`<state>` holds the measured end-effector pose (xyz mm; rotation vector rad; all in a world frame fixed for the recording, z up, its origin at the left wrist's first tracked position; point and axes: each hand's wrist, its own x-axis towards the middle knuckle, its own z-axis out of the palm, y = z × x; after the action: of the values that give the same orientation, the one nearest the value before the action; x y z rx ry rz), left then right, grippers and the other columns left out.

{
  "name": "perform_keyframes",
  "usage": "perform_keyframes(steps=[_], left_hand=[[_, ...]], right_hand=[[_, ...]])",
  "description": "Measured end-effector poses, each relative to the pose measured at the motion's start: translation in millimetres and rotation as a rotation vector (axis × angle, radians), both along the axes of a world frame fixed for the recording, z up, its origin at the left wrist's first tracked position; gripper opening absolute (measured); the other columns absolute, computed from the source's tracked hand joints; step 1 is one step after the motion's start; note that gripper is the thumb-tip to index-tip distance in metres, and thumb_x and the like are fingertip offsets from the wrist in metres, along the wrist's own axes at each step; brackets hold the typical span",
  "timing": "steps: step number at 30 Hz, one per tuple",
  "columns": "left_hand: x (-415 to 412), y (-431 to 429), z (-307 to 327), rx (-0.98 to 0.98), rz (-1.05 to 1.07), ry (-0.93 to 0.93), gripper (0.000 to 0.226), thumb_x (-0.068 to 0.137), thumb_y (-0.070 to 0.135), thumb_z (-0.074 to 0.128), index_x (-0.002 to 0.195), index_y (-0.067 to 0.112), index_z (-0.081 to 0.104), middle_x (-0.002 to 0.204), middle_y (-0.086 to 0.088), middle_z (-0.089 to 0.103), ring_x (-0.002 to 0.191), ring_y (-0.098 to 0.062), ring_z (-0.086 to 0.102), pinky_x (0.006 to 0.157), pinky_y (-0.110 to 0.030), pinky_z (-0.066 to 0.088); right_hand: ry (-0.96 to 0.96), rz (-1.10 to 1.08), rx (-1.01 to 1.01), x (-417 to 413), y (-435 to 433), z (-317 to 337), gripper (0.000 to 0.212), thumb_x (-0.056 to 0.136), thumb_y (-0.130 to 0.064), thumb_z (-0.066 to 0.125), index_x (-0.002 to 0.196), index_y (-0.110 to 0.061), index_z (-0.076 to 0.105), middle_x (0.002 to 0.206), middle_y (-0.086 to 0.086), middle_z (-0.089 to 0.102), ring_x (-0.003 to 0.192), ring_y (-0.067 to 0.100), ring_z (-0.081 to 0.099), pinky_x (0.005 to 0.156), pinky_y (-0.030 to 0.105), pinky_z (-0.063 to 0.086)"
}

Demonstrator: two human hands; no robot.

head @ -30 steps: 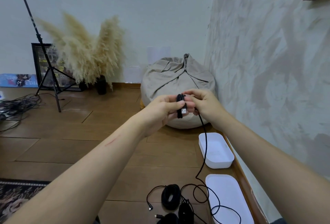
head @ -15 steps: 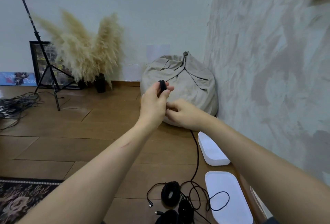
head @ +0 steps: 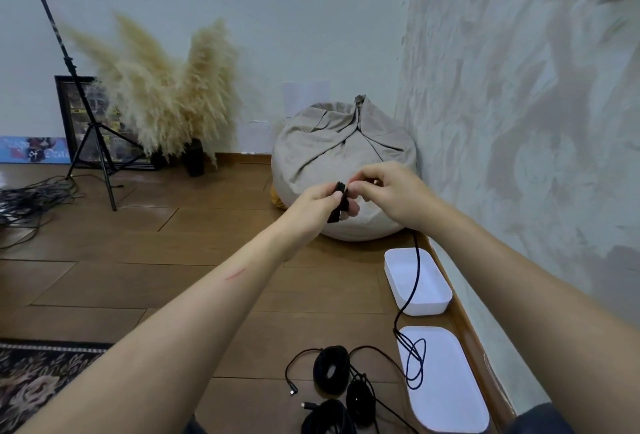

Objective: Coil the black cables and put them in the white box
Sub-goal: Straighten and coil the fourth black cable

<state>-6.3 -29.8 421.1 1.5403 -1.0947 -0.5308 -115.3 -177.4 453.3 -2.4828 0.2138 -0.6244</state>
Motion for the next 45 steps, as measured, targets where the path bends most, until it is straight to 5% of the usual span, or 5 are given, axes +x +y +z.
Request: perform_keyframes(steps=[24,31,34,38,45], left_hand=[[-17,7,21,-0.138,-0.202,0.22,0.022,0.105,0.004,0.048,0.122,0.0,0.061,0.103,-0.007,0.07,0.105,-0.019,0.066,0.106,-0.035,0.049],[-21,-1,32,-0.365,0.035,0.378,0.02,0.103,-0.003,0.047,0.119,0.0,0.059,0.098,-0.005,0.072,0.097,-0.021,0.066,0.083,-0.028,0.056],[-8,-6,22,-0.371,0.294,0.215,0.017,0.104,0.003,0.05,0.114,0.01,0.062,0.103,-0.001,0.075,0.1,-0.007,0.069,0.095,-0.029,0.054],[1,-1,12,-0.281,0.462,-0.041,0.017,0.104,0.007,0.051,0.114,0.017,0.061,0.101,0.011,0.072,0.091,0.009,0.066,0.075,-0.011,0.051],[-2,-1,0,-0.084,0.24,-0.234,0.024,0.11,0.013,0.04,0.115,0.006,0.063,0.096,0.005,0.066,0.083,0.004,0.063,0.076,-0.009,0.046]], right_hand=[[-0.191,0.032,0.502,-2,-6,-5,0.012,0.1,-0.017,0.061,0.105,-0.013,0.071,0.079,0.006,0.065,0.069,0.014,0.053,0.059,0.021,0.041],[-0.013,0.092,0.56,11,30,-25,0.021,0.107,-0.014,0.044,0.094,-0.016,0.06,0.074,0.008,0.059,0.058,0.012,0.049,0.053,0.021,0.04],[0.064,0.152,0.295,18,44,-26,0.034,0.104,-0.01,0.045,0.077,-0.027,0.058,0.063,-0.003,0.057,0.05,0.004,0.045,0.054,0.022,0.036],[0.125,0.162,0.098,18,46,-13,0.027,0.1,-0.007,0.051,0.08,-0.014,0.069,0.055,-0.012,0.051,0.049,-0.001,0.045,0.054,0.018,0.033],[0.095,0.098,0.091,4,18,1,0.02,0.1,-0.012,0.056,0.091,-0.009,0.073,0.054,-0.016,0.057,0.054,-0.004,0.05,0.057,0.014,0.035]])
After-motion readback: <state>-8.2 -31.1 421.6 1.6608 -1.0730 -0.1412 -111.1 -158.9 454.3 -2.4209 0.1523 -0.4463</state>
